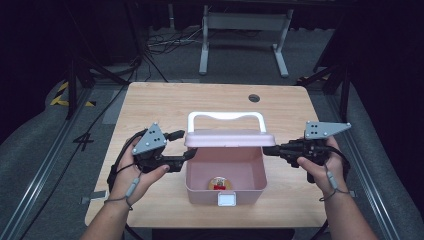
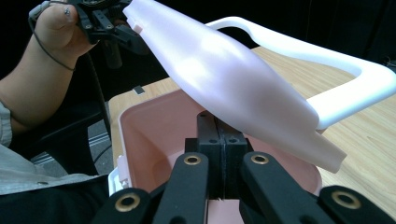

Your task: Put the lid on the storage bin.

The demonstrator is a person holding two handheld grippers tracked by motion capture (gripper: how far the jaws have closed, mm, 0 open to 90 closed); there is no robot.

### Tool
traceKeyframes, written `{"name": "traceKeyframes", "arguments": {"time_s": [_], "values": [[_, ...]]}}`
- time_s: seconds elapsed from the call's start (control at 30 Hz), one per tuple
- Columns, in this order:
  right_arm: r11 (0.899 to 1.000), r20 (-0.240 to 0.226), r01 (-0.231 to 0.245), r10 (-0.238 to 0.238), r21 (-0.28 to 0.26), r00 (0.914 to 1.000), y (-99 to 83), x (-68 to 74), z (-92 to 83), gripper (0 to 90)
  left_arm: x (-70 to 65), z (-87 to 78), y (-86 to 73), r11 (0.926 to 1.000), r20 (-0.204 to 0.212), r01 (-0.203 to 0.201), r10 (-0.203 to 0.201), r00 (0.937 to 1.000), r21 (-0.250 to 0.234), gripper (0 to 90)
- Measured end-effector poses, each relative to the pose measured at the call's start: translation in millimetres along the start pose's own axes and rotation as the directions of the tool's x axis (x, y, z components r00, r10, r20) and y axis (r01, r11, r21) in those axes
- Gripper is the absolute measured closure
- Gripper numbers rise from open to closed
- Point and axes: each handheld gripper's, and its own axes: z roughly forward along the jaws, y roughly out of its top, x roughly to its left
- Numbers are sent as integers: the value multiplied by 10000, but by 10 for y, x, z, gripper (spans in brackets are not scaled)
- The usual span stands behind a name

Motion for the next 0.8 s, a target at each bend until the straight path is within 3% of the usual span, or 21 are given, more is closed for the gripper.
{"name": "traceKeyframes", "arguments": {"time_s": [0.13, 0.4, 0.57, 0.6, 0.8], "values": [[10000, -145, -91, 91, 41, 9999, -2, -9, 0, 900, 51, -33, -47, 9997, 222, 225, -228, 9995, 111, 350], [9999, -207, -82, 85, 131, 9997, 0, 5, -9, 900, 215, -118, -128, 9980, -211, 615, -611, 9979, 168, 351], [9996, -245, -109, 115, 245, 9996, -1, 14, -11, 900, 339, -134, -179, 9971, -707, 711, -690, 9951, 287, 351], [9995, -257, -113, 120, 305, 9996, -2, 18, -12, 900, 395, -135, -202, 9971, -983, 652, -611, 9933, 398, 351], [9979, -318, -63, 83, 638, 9995, -5, 51, -18, 900, 515, -148, -248, 9970, -1679, 606, -516, 9845, 490, 352]]}}
